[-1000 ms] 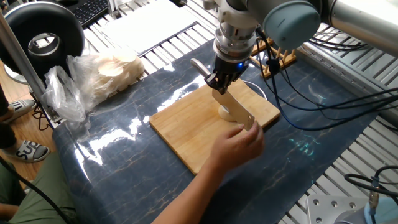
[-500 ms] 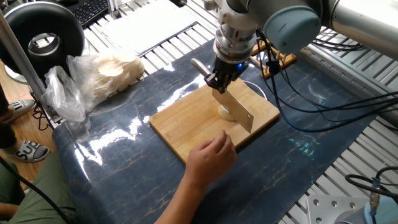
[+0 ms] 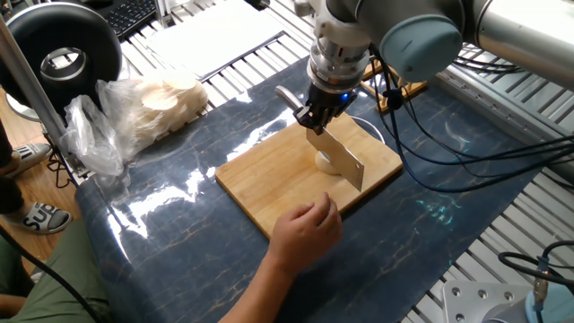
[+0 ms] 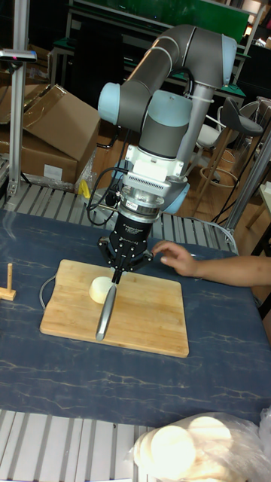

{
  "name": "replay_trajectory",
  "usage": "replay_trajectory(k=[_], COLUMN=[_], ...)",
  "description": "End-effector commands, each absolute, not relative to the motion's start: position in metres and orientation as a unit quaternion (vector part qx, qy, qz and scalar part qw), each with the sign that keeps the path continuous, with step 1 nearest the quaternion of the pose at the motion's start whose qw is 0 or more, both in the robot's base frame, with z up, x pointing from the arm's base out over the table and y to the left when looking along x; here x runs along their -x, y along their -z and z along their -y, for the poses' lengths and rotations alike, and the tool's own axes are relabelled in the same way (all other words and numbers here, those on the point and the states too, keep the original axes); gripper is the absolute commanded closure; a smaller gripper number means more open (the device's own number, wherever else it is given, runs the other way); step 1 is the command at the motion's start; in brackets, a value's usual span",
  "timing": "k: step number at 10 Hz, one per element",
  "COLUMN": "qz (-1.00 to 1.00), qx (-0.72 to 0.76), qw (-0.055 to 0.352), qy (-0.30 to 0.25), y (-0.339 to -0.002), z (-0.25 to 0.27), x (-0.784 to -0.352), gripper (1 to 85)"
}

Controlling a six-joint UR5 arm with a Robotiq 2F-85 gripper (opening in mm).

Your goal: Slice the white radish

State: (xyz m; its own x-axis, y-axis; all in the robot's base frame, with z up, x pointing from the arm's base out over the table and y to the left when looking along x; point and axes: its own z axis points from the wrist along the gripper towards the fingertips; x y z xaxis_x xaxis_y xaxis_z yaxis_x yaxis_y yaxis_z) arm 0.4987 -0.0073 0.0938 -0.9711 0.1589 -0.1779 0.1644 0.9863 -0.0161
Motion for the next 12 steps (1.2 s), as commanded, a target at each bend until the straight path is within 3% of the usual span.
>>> replay_trajectory(k=[1, 12], qz=[-0.992, -0.994], qx=[-0.087, -0.081], qw=[0.086, 0.066], qy=[0.011, 0.022], y=[-0.0957, -0.1055], z=[0.0063, 0.0074], x=[-0.4983, -0.4914], gripper=[84.7, 84.7])
